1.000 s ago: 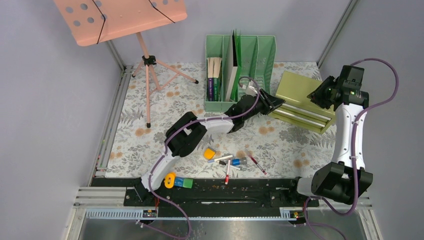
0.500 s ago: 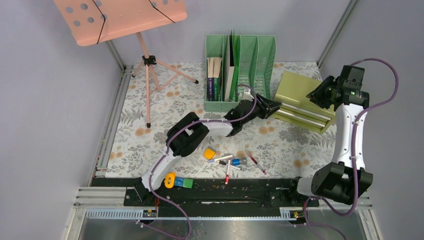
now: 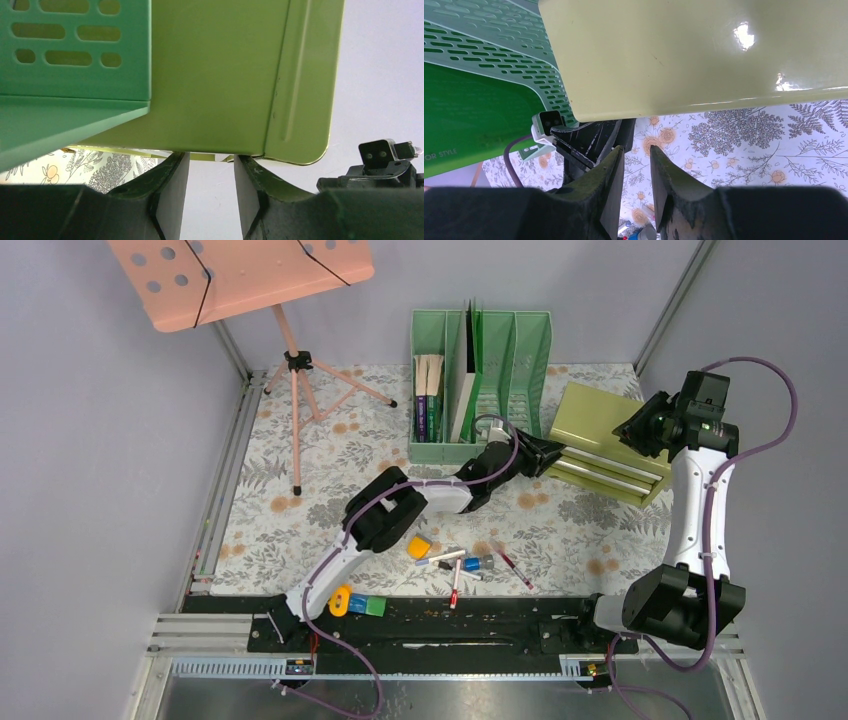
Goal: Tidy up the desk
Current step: Open the drawer in the storage box.
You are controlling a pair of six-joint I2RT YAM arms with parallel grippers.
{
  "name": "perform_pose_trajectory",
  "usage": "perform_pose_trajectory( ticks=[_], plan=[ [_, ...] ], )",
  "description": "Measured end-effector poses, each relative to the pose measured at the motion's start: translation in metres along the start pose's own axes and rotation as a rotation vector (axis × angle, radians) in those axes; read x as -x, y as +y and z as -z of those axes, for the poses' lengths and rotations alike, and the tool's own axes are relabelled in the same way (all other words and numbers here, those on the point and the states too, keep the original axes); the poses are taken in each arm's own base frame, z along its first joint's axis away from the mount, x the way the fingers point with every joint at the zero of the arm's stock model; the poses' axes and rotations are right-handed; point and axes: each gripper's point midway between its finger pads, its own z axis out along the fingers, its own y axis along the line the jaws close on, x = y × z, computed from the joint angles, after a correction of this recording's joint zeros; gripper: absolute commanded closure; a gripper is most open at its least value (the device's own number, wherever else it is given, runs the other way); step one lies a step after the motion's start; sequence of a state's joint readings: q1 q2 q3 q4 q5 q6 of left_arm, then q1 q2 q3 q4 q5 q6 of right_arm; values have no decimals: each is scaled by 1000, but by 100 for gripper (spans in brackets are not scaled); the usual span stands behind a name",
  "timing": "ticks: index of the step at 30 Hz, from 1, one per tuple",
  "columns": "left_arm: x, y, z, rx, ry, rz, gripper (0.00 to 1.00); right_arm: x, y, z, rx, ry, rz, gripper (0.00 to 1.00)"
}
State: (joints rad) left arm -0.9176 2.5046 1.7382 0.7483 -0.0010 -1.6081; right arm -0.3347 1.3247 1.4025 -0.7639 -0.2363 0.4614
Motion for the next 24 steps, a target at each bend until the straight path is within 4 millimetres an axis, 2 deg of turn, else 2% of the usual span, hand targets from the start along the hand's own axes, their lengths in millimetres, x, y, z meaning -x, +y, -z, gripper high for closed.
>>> perform_pose_trajectory(
  ticks=[14,20,23,24],
  plan=[
    [1,-7,-9,-5,-10,23,79,-3,2,-3,17,11,-4,66],
    [3,-8,-11,9,-20,21,90,-3,2,-3,17,11,-8,66],
    [3,-7,-11,10,-23,20,100,-3,2,-3,17,12,-9,66],
    [4,-7,-10,10,-23,20,100,-3,2,-3,18,12,-11,66]
  ],
)
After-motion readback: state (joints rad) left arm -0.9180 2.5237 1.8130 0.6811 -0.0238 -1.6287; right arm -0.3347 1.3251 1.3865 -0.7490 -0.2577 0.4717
